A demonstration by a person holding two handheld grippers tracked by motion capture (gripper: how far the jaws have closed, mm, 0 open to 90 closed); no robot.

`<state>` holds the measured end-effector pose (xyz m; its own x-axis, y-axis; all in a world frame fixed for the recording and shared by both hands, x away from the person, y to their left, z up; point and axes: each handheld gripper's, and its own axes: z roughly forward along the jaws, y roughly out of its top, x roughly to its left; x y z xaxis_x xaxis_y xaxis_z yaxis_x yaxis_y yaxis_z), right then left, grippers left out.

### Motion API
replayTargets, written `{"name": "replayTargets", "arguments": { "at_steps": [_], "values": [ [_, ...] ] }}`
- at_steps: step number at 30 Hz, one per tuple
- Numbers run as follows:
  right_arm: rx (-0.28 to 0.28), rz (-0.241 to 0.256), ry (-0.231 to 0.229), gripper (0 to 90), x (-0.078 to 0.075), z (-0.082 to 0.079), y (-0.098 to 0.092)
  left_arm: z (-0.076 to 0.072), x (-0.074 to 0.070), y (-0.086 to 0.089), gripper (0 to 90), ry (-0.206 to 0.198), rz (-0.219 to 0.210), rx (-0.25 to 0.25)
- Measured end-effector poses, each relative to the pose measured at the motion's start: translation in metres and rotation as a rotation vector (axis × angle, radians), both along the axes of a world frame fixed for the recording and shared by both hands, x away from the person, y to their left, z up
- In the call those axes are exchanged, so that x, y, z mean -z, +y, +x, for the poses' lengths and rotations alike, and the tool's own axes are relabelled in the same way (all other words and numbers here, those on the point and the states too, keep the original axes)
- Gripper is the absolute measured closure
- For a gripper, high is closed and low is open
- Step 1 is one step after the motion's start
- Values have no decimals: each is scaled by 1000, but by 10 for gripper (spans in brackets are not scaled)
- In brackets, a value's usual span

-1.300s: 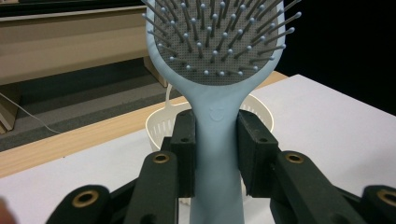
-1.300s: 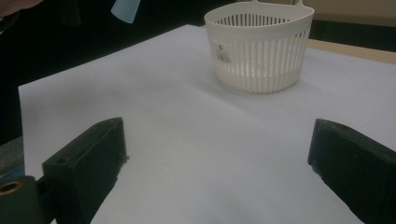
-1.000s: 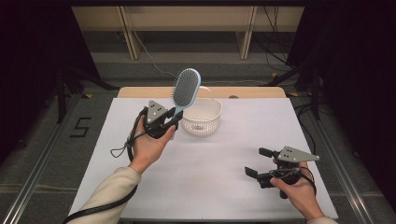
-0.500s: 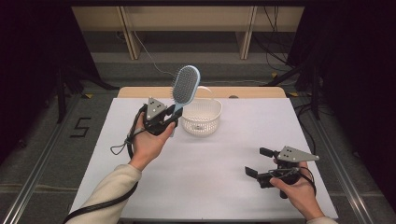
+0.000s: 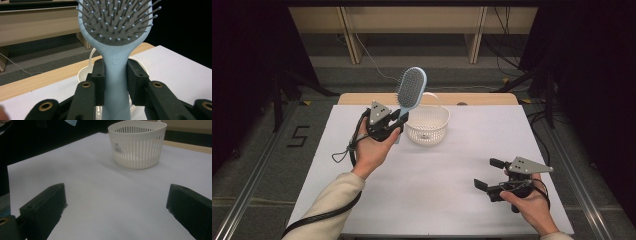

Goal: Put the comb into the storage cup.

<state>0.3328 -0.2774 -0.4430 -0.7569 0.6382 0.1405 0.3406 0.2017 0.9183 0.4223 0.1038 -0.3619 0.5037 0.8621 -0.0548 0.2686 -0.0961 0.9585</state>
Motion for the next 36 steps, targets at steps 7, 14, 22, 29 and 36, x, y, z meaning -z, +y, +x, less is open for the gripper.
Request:
{"name": "replayTargets", "arguments": {
  "at_steps": [7, 14, 22, 29, 36],
  "values": [
    [0, -1, 1, 34, 0, 0, 0, 2, -1, -2, 697, -4, -5, 2],
    [-1, 0, 0, 34, 0, 0, 0, 4, -2, -5, 697, -6, -10, 4],
    [2, 3, -1, 34, -1, 0, -1, 7, -3, -6, 696, -8, -12, 3],
    [2, 6, -2, 34, -1, 0, -1, 9, -5, -9, 697, -11, -22, 7],
    [2, 7, 3, 34, 0, 0, 0, 12, -6, -15, 697, -12, -28, 19]
  ]
}}
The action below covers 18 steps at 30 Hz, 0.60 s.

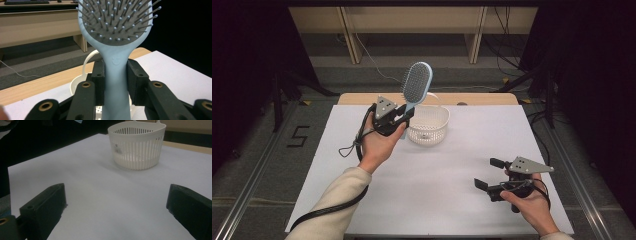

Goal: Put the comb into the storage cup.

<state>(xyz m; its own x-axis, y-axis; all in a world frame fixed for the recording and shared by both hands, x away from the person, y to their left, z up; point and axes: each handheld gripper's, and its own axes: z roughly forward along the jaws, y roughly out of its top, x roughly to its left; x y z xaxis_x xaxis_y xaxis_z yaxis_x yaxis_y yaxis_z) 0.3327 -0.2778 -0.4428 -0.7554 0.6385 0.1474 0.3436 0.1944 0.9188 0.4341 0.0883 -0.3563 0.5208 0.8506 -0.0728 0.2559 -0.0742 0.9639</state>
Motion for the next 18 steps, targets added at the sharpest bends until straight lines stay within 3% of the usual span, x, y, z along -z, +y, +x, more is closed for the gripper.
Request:
{"name": "replayTargets", "arguments": {
  "at_steps": [18],
  "values": [
    [-2, -1, -5, 33, 0, 0, 0, 3, -4, -10, 697, -14, -6, 15]
  ]
}}
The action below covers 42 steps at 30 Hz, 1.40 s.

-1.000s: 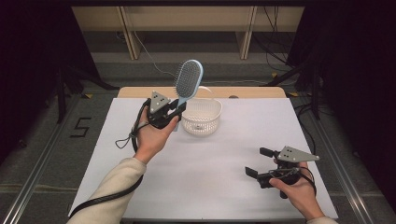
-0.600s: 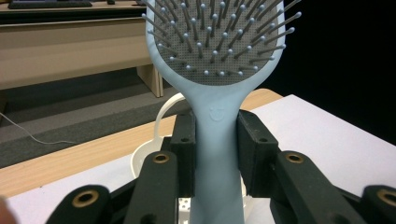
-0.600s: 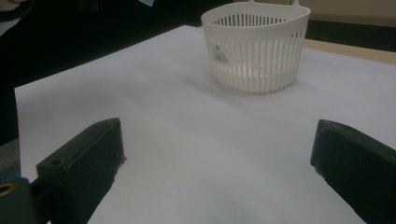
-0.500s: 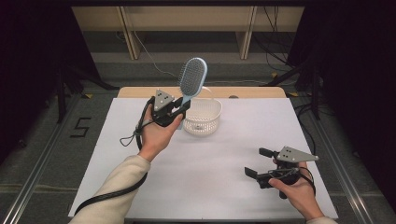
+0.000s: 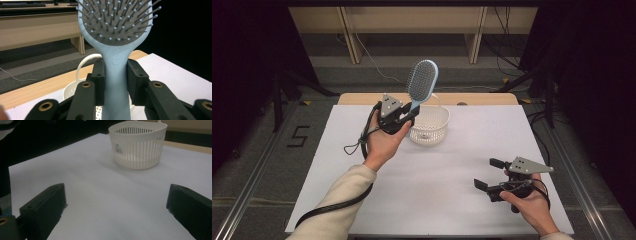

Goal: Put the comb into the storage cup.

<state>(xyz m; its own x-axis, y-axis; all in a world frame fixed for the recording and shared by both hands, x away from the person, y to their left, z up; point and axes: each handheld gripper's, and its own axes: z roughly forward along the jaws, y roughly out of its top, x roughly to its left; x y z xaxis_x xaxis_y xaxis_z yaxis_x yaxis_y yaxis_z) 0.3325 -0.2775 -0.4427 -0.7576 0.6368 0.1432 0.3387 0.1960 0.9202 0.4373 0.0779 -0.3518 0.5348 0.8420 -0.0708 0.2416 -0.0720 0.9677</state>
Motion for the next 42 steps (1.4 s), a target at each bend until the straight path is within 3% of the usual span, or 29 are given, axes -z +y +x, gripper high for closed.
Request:
{"name": "replayTargets", "arguments": {
  "at_steps": [9, 42],
  "values": [
    [7, 5, 2, 33, 0, 0, -1, 3, -5, -4, 697, -11, -15, -2],
    [4, 9, 5, 33, 0, 0, -1, 17, -2, -14, 697, -15, -13, -17]
  ]
}}
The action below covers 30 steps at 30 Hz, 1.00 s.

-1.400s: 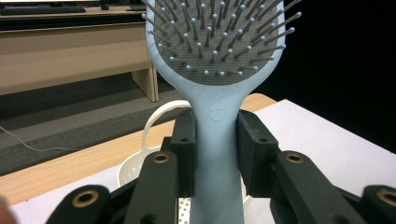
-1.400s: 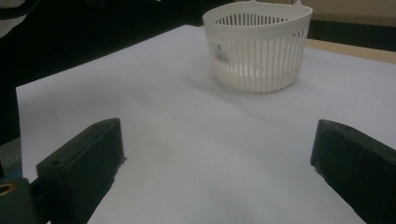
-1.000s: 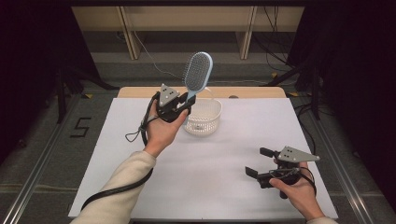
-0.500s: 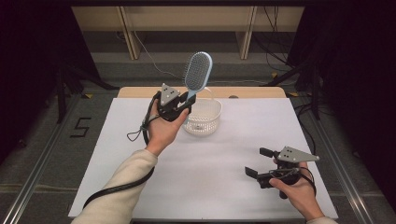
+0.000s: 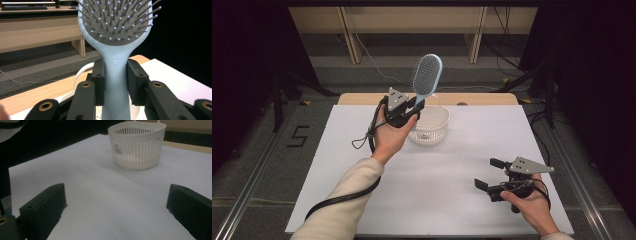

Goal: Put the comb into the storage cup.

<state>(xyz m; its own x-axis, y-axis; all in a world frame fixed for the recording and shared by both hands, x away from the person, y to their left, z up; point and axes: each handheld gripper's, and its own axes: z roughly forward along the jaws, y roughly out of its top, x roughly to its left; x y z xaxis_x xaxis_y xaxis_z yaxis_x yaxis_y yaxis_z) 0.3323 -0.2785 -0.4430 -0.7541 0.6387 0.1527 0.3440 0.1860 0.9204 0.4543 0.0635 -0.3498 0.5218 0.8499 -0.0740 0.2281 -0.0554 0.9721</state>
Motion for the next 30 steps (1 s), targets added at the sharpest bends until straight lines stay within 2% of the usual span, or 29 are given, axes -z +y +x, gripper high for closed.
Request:
{"name": "replayTargets", "arguments": {
  "at_steps": [13, 16, 30],
  "values": [
    [1, 2, -2, 33, 0, 0, 0, 6, -1, -4, 696, -4, 1, 2],
    [1, 1, -2, 33, 0, 0, 0, 7, 0, -5, 696, -12, 14, 3],
    [5, 4, 1, 33, -1, 0, -1, 16, -4, -9, 697, -11, 4, -7]
  ]
}}
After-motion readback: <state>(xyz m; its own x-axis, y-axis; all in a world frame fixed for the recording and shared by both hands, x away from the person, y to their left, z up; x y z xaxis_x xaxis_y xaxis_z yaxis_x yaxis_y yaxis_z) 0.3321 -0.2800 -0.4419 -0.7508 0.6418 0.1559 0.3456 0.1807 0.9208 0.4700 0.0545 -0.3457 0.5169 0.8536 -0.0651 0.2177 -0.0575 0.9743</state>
